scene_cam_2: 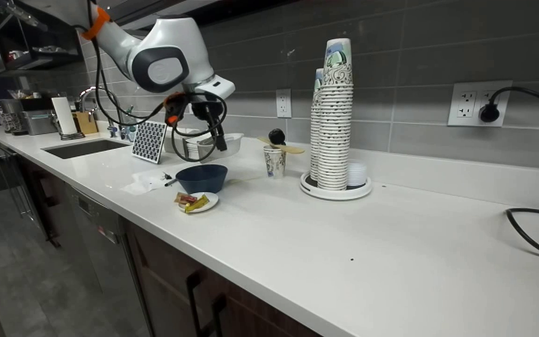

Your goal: Put the white bowl in the blue bowl

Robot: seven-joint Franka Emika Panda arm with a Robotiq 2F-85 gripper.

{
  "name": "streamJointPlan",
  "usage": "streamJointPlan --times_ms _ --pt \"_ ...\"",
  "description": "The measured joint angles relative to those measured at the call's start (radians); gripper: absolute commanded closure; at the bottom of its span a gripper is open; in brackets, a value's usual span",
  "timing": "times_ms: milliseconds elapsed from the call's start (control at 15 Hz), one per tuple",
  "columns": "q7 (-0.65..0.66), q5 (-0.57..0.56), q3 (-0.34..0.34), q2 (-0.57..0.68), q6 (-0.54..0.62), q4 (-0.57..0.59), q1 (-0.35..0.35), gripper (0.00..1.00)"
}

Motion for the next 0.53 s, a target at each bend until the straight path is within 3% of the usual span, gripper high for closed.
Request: streamJointPlan --times_ms 533 --pt "-0.178 -0.004 0.07 0.01 -0.138 0.004 0.036 0.98"
